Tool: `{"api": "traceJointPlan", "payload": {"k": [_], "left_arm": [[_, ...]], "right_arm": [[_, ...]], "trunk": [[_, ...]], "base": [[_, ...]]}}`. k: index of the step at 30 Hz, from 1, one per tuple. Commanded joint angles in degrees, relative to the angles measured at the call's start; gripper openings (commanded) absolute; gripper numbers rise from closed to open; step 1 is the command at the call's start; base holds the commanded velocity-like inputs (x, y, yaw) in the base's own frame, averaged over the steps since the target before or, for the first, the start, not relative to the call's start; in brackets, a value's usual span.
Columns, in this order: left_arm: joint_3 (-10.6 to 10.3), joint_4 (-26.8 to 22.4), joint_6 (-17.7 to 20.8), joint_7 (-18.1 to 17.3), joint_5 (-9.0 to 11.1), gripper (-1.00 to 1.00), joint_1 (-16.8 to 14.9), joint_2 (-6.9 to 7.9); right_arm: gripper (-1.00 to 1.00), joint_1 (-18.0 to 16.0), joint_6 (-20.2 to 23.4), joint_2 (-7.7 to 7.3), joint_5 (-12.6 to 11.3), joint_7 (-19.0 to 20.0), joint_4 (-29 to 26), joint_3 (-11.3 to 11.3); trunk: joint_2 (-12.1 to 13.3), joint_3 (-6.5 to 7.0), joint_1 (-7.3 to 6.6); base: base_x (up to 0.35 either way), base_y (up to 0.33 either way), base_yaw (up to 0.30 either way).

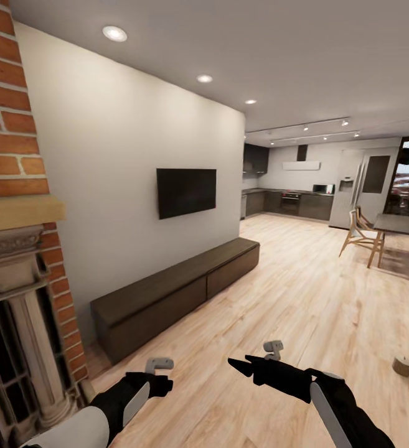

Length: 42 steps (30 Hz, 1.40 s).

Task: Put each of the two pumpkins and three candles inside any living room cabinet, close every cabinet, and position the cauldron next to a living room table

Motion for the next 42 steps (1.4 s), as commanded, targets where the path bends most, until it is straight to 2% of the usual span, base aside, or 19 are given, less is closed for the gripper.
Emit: {"api": "traceJointPlan", "payload": {"k": [1, 13, 29, 34, 42], "left_arm": [[-0.4, -0.1, 0.2, 0.5, 0.6, 1.0, 0.0, 0.03], [-0.5, -0.1, 0.0, 0.5, 0.6, 1.0, 0.0, 0.01], [-0.5, -0.1, -1.7, 0.5, 0.3, 1.0, 0.0, 0.03], [-0.5, -0.1, -1.8, 0.6, 0.3, 1.0, 0.0, 0.03], [-0.5, -0.1, -1.9, 0.6, 0.3, 1.0, 0.0, 0.03]], "right_arm": [[1.0, 0.0, 0.4, -0.05, -0.7, -0.1, 0.0, 0.1], [1.0, 0.0, 0.4, -0.05, -1.2, 0.0, 0.4, -1.2], [1.0, 0.0, 0.4, -0.06, -1.4, 0.2, 1.2, -1.4], [1.0, 0.0, 0.4, -0.05, -1.5, 0.3, 1.3, -2.7], [1.0, 0.0, 0.4, -0.05, -1.5, 0.4, 1.3, -3.1]], "trunk": [[-0.1, -0.09, 0.04], [-0.1, -0.26, 0.04], [-0.1, -1.6, 0.04], [-0.1, -2.04, 0.04], [-0.1, -2.75, 0.04]], "base": [[0.312, -0.129, -0.023], [0.312, -0.121, -0.017], [0.312, -0.093, -0.104], [0.312, -0.076, -0.109], [0.319, -0.016, -0.102]]}}
